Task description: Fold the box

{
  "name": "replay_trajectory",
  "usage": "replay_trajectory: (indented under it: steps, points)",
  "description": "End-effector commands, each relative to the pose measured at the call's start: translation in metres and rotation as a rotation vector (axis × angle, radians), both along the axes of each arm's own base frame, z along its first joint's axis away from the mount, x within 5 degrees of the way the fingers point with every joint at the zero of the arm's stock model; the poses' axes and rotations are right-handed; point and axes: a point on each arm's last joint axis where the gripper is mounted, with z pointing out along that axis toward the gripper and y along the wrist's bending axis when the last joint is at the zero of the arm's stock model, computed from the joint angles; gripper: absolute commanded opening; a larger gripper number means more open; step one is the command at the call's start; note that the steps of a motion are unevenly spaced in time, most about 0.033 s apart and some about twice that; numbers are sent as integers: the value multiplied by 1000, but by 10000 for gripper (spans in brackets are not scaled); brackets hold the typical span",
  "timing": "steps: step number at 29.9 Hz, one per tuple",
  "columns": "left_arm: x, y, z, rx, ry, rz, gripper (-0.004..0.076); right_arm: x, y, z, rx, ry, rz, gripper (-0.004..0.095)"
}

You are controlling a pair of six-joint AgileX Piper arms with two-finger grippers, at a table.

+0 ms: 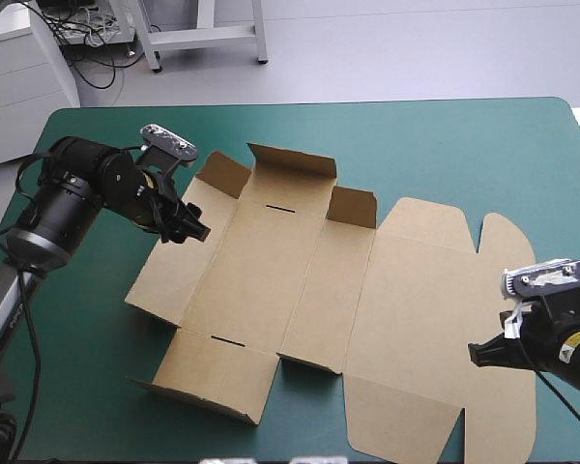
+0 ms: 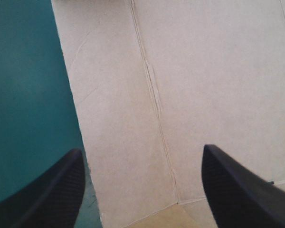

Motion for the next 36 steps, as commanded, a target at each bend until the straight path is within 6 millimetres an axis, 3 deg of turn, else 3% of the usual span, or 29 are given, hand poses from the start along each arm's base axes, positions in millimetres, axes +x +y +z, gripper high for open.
replay_trajectory:
  steps: [1,8,14,23,28,36]
  points:
    - [8,15,14,-102,-18,22,499,2,0,11,18,-73,-1,-23]
    - [37,69,-6,-380,104,101,499,3,1,12,13,-90,7,-23]
    - [58,98,-32,-406,165,190,499,3,1,12,-2,-94,29,-23]
    - [83,100,-71,-436,278,209,522,3,1,12,-3,-94,35,-23]
    - [79,98,-81,-451,312,202,531,3,1,12,-3,-94,35,-23]
    - [62,99,-120,-418,456,206,531,3,1,12,-6,-97,38,-23]
